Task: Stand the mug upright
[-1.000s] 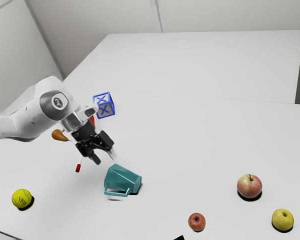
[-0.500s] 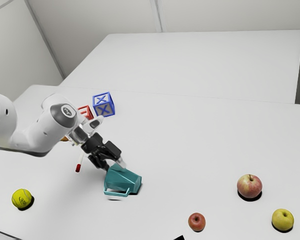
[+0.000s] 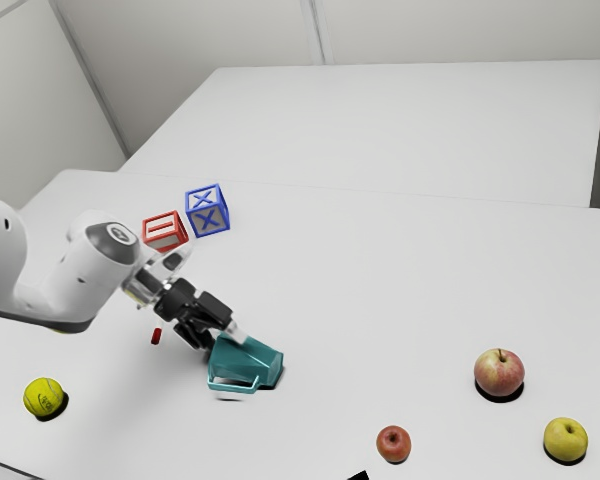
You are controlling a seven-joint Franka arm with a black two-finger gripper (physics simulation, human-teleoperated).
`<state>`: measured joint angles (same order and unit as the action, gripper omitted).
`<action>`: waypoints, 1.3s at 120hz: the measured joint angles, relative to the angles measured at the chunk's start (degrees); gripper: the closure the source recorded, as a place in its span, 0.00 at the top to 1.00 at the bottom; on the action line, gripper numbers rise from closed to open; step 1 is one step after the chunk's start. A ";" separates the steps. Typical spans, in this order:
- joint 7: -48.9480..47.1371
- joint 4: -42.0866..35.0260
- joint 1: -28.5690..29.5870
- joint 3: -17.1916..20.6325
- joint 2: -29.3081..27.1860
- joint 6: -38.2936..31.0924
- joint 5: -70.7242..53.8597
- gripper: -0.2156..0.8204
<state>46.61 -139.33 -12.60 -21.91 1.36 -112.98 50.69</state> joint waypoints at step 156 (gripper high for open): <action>5.49 5.76 -3.82 1.51 -6.56 -1.17 -3.54 0.07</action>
<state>52.10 -133.57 -16.42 -20.39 -5.20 -114.15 47.15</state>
